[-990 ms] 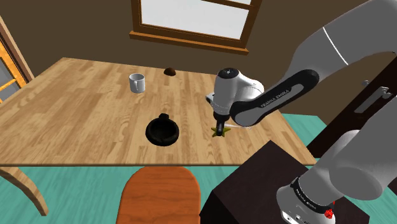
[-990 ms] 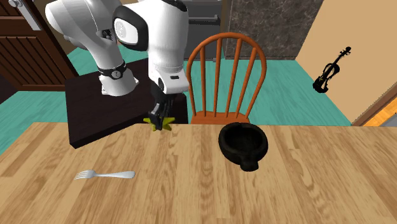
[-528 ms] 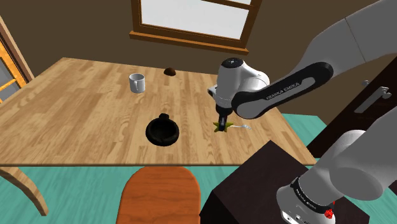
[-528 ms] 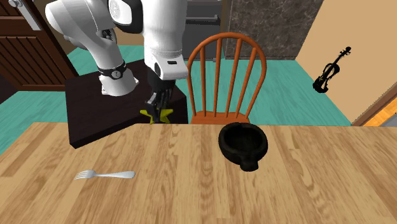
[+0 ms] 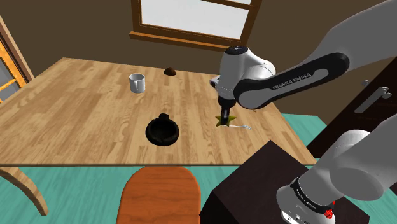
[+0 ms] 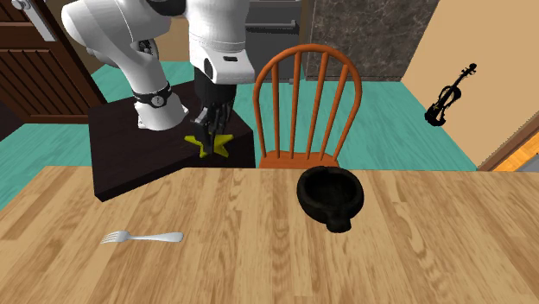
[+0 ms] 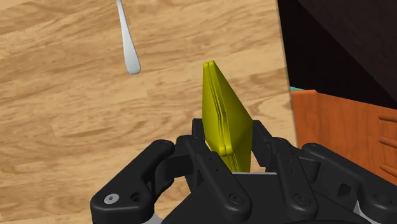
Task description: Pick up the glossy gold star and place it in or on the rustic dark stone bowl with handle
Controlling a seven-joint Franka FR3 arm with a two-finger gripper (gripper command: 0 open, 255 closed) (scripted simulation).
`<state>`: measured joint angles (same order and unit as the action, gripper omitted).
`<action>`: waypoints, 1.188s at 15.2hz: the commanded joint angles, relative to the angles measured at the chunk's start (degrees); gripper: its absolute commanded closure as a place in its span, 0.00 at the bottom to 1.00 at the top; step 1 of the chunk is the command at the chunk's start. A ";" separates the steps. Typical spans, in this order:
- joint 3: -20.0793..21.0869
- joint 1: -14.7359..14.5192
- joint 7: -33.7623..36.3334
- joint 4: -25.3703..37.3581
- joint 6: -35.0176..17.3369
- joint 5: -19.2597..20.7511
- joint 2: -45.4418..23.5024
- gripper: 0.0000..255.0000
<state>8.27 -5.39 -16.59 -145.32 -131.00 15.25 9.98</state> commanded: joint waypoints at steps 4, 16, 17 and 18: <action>1.09 -0.77 1.09 4.82 2.71 -0.48 -2.50 1.00; 5.07 -5.91 9.98 34.58 12.16 2.57 -25.59 1.00; 5.17 -6.52 10.47 37.51 13.27 2.86 -27.62 1.00; 5.27 -7.14 10.91 40.55 14.42 3.15 -29.69 1.00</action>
<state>13.40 -11.81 -6.45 -107.76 -117.47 17.99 -17.34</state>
